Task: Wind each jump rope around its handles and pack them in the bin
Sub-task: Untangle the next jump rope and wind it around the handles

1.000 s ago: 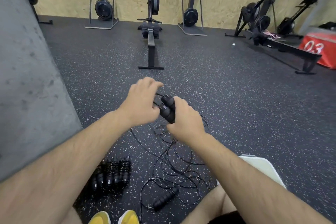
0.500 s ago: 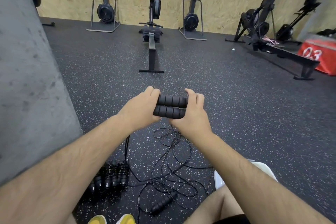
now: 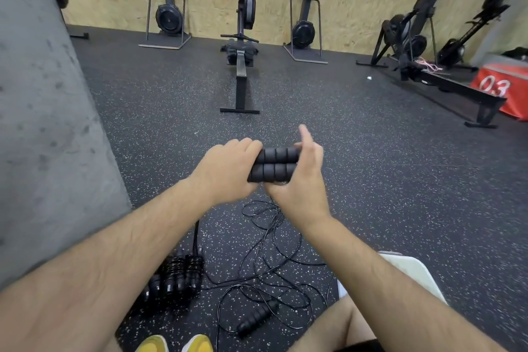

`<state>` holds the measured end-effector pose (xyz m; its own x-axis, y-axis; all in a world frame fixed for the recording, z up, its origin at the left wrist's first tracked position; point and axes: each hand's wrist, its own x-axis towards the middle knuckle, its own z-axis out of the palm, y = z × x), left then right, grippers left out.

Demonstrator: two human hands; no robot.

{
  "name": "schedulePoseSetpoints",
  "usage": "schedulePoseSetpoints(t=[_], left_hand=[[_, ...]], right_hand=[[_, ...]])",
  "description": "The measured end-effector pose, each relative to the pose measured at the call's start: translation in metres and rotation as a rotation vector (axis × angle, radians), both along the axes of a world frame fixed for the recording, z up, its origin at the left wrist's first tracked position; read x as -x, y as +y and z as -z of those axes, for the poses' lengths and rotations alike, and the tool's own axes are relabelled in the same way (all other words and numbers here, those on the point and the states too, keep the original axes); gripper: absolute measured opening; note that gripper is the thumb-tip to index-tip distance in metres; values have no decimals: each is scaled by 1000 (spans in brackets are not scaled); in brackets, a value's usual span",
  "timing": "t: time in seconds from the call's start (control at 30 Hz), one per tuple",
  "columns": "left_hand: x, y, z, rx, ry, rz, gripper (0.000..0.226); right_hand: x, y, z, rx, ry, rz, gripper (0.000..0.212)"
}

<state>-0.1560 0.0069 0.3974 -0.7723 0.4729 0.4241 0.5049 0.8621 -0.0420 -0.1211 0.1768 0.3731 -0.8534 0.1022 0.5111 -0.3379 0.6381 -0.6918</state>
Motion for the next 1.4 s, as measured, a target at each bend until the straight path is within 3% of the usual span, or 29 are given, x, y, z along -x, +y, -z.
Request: schedulePoseSetpoints(t=[0.07,0.13,0.2,0.27,0.33,0.47,0.53,0.67,0.93,1.2,1.3,1.4], left_hand=[[1,-2,-5,-37,34,-23,39],[0,-2,-9,-66,55,-30,39],[0,1,-10,-84,44,-24,41],[-1,4,-10,-96,31,-17,44],[-2,6,-10,-105,32,1,50],[-1,-1,-10,-126,34,24,60],[1,-8,-12,-134,35,17,62],[4,-26,-11,-85,17,73,60],[12,-34,5,160,92,153,56],[12,-17,11,174,121,34,62],[13,-15,11,189,108,-17,78],[11,-18,11,175,136,-23,103]], right_hand=[[-2,-7,13,275,-39,42,111],[-2,-21,30,435,-225,24,94],[-7,-42,46,376,-411,-121,67],[-14,-68,53,291,-505,-290,58],[-17,-93,51,280,-570,-411,56],[-17,-119,44,334,-619,-556,10],[-18,-116,44,351,-671,-550,23],[-8,-68,47,324,-712,-516,25],[10,72,-5,-91,-528,-261,17],[5,57,-35,-413,-382,-68,38],[4,49,-33,-508,-271,-8,37],[3,48,-34,-443,-277,-1,33]])
